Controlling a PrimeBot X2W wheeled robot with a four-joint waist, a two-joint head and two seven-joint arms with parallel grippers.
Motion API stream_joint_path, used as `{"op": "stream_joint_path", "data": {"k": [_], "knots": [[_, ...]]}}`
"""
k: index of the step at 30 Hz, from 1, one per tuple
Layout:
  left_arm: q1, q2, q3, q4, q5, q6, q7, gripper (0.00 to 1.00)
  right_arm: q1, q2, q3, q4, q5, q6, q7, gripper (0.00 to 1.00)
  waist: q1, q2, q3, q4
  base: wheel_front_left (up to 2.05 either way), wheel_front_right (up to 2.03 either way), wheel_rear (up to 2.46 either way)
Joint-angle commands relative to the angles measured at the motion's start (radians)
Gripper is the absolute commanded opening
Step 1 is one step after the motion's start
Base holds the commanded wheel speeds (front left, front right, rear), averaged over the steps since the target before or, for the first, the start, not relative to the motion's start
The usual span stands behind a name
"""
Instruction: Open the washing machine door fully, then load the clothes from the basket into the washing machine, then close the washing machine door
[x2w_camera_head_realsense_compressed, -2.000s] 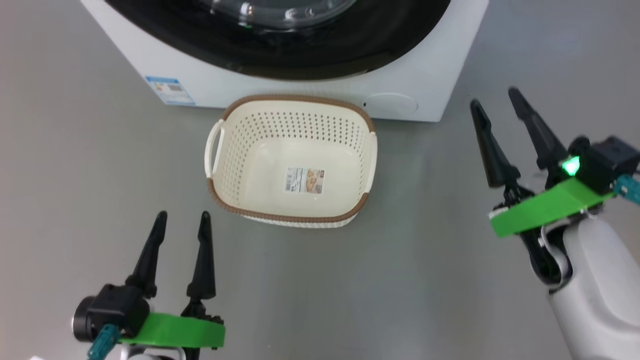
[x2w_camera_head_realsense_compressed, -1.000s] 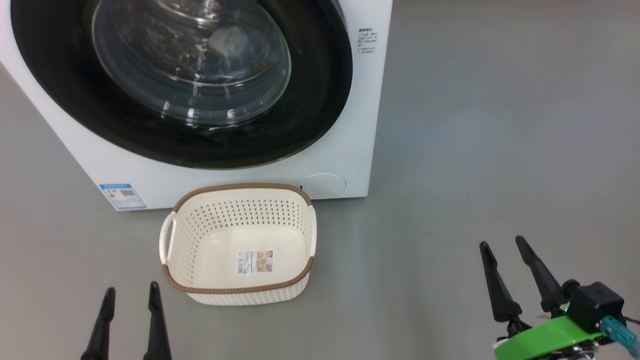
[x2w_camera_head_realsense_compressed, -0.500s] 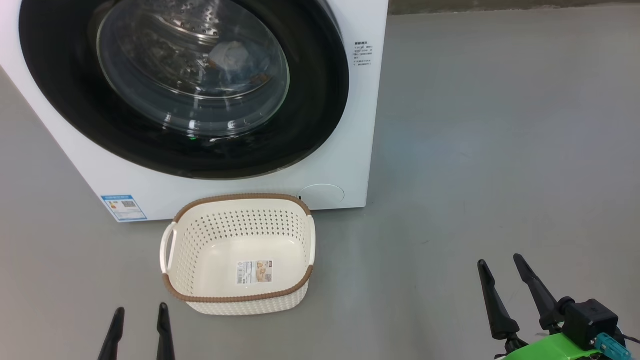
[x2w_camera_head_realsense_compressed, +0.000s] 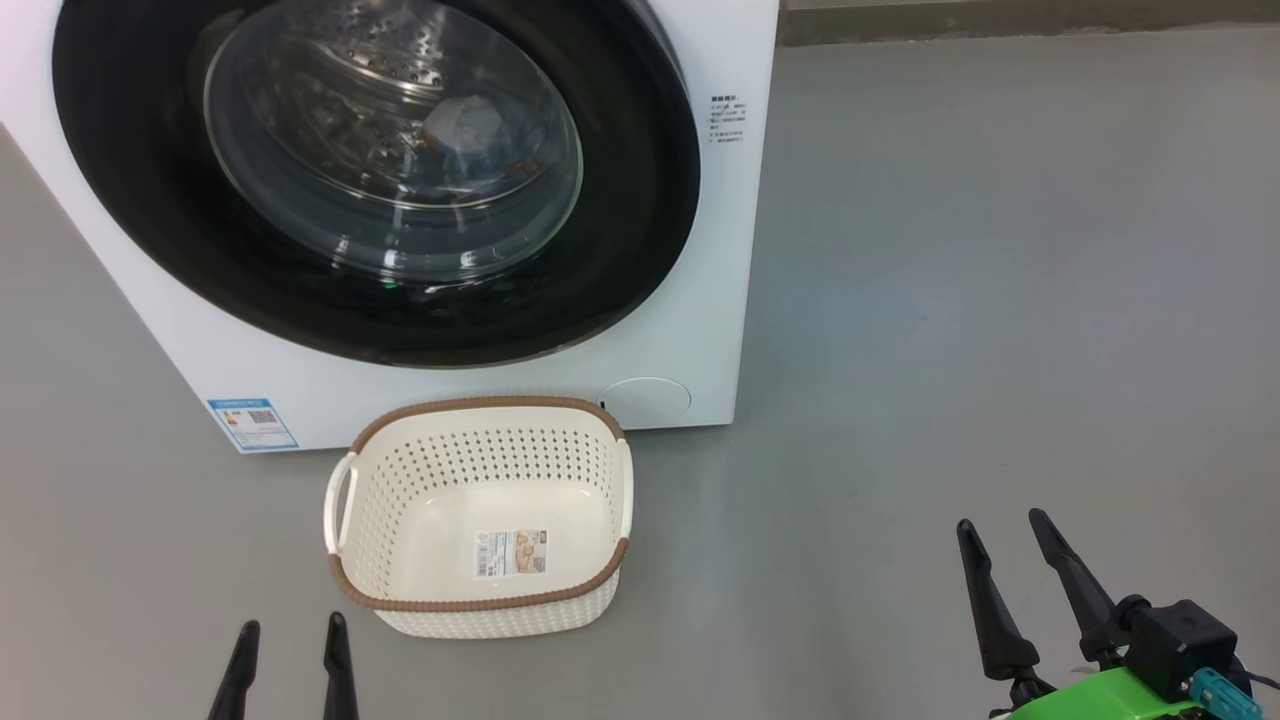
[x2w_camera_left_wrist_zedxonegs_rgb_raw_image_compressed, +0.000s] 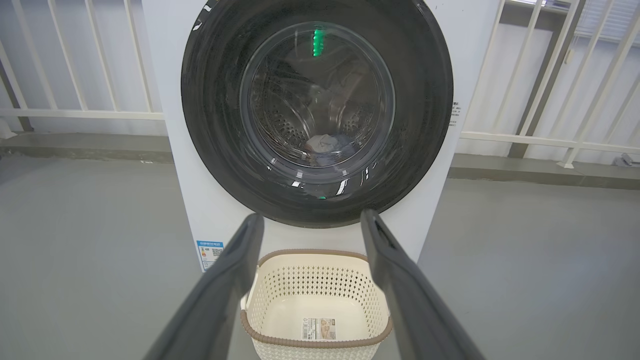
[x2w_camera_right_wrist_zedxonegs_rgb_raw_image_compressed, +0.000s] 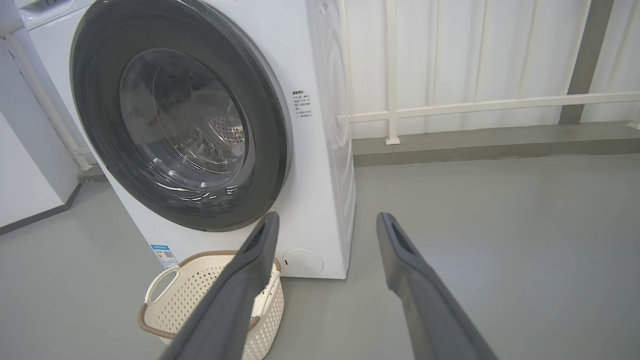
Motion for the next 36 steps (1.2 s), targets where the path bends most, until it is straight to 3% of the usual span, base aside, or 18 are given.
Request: {"op": "stream_joint_path", "data": {"k": [1,9,10,19,24,36], "knots": [[-0.013,0.011,0.029,-0.021,-0.003,0.003,-0.009,1.00,-0.002,-0.002,0.022,-0.029,-0.011,-0.002,-0.005,1.00,0.0000,0.0000,-0.001,0.001,0.00,0.00,0.00],[-0.009,0.011,0.022,-0.024,-0.005,-0.002,-0.009,1.00,-0.002,0.002,0.015,-0.032,-0.009,-0.002,-0.005,1.00,0.0000,0.0000,0.000,0.004,0.00,0.00,0.00],[0.000,-0.001,-0.007,0.004,-0.003,0.000,0.001,0.00,0.000,0.005,-0.005,0.001,0.000,0.000,0.000,0.00,0.0000,0.0000,-0.001,0.004,0.00,0.00,0.00],[-0.011,-0.005,-0.009,0.042,-0.081,-0.005,0.017,0.00,-0.003,0.009,-0.007,0.038,0.074,0.000,0.018,0.00,0.0022,0.0000,-0.003,0.001,0.00,0.00,0.00],[-0.024,0.000,-0.007,0.055,-0.141,-0.010,0.028,0.00,-0.009,0.009,-0.010,0.044,0.130,0.000,0.032,0.00,0.0001,0.0000,-0.001,-0.001,0.00,0.00,0.00],[-0.057,0.010,0.000,0.086,-0.284,-0.025,0.054,0.00,-0.024,0.009,-0.017,0.054,0.265,0.000,0.065,0.00,0.0000,0.0000,-0.001,-0.005,0.00,0.00,0.00]]}}
